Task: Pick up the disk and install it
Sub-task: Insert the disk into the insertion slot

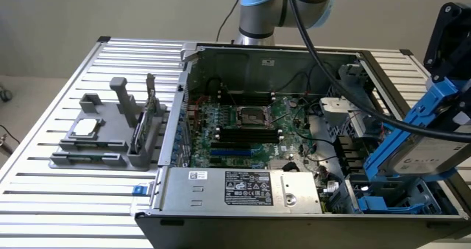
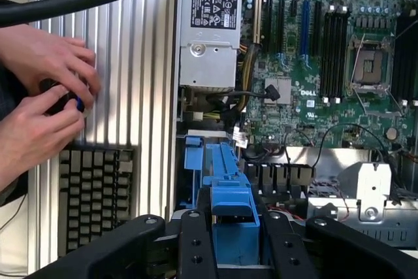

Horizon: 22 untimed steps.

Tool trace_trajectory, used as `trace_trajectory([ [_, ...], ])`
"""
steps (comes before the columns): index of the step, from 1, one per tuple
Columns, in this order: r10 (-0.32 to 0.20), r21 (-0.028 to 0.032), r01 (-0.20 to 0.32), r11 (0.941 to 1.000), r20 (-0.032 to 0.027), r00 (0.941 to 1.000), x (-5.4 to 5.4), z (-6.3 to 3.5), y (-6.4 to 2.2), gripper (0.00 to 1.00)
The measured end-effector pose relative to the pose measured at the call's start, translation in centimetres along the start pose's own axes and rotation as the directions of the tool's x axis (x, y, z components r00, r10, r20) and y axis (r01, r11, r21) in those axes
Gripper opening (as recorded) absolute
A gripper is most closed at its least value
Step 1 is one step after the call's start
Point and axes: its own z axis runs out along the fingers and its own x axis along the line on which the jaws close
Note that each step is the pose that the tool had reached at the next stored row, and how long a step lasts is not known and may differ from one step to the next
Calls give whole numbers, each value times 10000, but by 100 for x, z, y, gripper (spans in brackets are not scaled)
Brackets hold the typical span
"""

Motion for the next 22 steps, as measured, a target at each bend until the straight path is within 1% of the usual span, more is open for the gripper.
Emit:
trace_trajectory([
  [5,0,41,0,10000,0,10000,4,91,-1,33],
  [10,87,48,-87,10000,2,10000,5,181,-4,33],
  [14,324,52,-324,9995,10,9995,5,251,-6,33],
  [17,451,54,-451,9990,14,9990,3,275,-7,33],
  [22,486,52,-486,9988,16,9988,2,292,-7,33],
])
